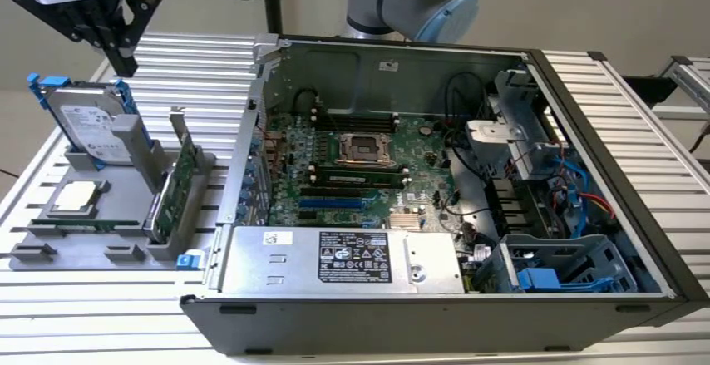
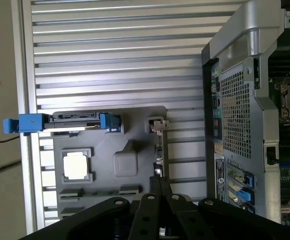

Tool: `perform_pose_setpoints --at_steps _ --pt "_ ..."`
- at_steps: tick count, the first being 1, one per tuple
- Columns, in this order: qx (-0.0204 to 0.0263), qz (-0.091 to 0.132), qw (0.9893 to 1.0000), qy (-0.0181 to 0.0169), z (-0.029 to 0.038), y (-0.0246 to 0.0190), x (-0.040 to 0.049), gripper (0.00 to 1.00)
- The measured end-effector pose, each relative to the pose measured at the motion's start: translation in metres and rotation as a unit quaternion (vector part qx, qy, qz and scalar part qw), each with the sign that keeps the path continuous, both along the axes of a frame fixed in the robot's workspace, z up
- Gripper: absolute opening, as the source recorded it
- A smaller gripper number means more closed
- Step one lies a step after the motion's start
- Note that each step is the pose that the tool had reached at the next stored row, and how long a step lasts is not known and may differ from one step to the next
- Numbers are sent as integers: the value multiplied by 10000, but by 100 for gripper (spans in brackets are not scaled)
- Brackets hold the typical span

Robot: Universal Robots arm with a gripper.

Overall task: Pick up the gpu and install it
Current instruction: 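Reach for the gpu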

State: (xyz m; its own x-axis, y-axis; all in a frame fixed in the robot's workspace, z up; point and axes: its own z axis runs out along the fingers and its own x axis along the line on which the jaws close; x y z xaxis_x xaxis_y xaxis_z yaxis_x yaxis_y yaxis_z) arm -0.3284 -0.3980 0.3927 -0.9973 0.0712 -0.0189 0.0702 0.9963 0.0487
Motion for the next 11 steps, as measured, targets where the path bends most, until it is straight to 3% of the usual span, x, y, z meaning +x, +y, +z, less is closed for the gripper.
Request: perform_pose_setpoints --at_steps 5,11 --pt "0 1 10000 0 0 -9 1 0" --pt "0 0 10000 0 0 -67 1 0"
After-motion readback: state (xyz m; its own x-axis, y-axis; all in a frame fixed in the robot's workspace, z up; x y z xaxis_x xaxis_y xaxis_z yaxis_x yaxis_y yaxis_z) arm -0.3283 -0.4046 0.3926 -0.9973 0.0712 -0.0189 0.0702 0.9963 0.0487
